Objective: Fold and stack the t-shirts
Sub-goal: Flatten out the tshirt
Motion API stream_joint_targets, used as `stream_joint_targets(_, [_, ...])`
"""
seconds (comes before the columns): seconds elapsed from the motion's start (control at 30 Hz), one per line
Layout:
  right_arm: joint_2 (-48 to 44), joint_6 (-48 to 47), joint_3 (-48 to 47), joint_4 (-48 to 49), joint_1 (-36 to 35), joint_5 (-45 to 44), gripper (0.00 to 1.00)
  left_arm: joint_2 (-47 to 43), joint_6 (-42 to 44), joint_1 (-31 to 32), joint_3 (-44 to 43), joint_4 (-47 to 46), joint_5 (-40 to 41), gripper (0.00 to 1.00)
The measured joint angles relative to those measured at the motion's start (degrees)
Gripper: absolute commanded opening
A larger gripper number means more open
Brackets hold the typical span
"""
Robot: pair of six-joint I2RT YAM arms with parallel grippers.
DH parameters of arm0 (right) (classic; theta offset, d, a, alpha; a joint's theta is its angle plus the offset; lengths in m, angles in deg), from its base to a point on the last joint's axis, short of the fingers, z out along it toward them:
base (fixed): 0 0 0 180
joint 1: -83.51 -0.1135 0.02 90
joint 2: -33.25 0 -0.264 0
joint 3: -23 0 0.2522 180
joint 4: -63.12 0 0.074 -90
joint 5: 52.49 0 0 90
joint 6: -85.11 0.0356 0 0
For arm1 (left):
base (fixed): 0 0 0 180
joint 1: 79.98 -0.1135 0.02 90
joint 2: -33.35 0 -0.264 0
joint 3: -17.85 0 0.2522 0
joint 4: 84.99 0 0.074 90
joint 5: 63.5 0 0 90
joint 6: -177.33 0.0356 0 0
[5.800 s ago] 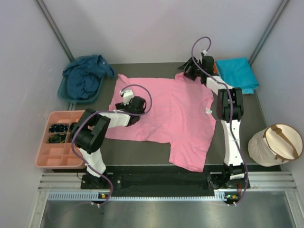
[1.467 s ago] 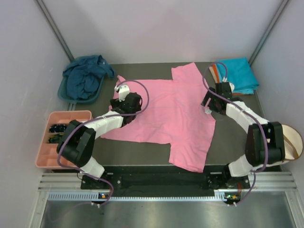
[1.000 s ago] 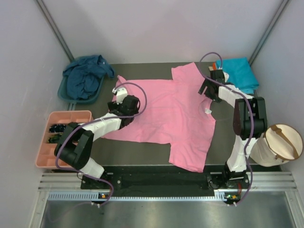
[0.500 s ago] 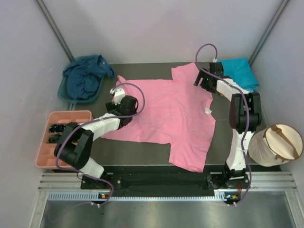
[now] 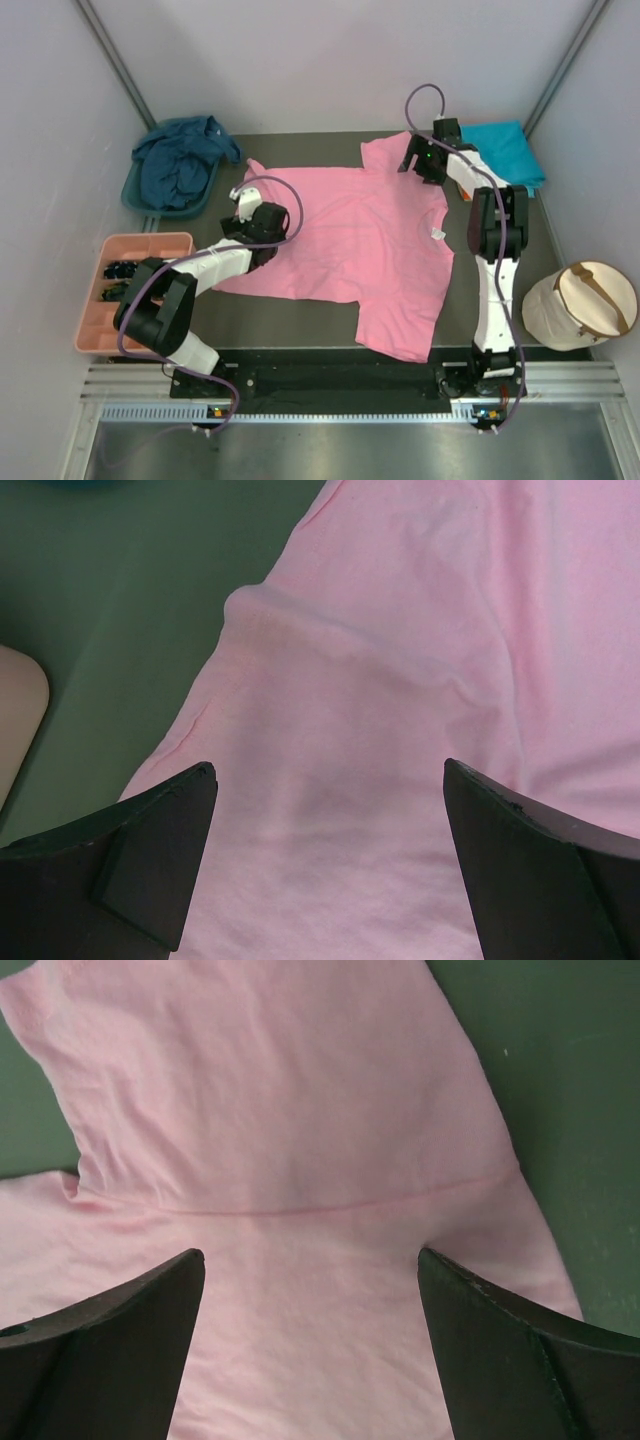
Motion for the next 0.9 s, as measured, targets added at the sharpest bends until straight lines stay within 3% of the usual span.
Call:
stream_joint_targets(0.5, [12.7,0.8,-22.5,-12.5,0.5,1.8,0.88,0.0,-0.2,-1.0,0.9,0.6,0.0,0.99])
stream_joint_targets(0.9, [17.5,3.6,-30.1,-11.3,2.3,5.8,0.88,0.0,-0.6,-1.4,0.9,2.2,0.1,0.99])
